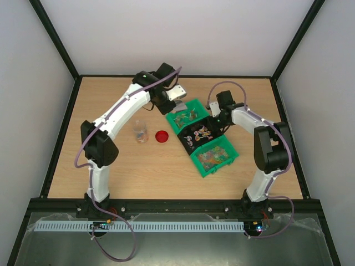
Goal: Pack the candies
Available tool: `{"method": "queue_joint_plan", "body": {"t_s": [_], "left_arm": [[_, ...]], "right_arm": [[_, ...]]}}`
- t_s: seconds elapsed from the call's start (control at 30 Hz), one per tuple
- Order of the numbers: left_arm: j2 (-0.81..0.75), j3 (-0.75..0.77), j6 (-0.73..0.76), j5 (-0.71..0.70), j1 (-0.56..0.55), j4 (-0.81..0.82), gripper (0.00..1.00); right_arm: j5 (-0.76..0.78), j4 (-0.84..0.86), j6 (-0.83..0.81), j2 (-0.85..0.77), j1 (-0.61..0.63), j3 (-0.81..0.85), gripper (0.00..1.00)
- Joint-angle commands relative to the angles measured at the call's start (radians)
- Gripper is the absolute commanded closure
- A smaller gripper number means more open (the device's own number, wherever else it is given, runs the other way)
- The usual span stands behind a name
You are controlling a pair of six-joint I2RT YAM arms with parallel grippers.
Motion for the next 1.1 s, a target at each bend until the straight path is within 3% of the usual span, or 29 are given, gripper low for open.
{"method": "queue_joint_plan", "body": {"t_s": [0.0, 0.23, 0.63, 1.07], "left_arm": [[-0.085, -0.003, -0.033, 0.047, 0.039, 0.04, 0.98], [-0.147, -0.065, -0.05, 0.081, 0.073, 0.082, 0.98], [-0.203, -0.086, -0.066, 0.206, 0.121, 0.123, 0.98], [-0.242, -0.101, -0.081, 0.279, 0.144, 0.165, 0.98]], "right_arm": [[0.022, -0.012, 0.002, 0.008, 0.007, -0.001, 0.81], [-0.061, -0.038, 0.009, 0.031, -0.019, 0.023, 0.99], [-0.603, -0.113, 0.105, 0.072, -0.226, 0.089, 0.99], [-0.899, -0.135, 0.123, 0.107, -0.301, 0.078, 0.99]]}}
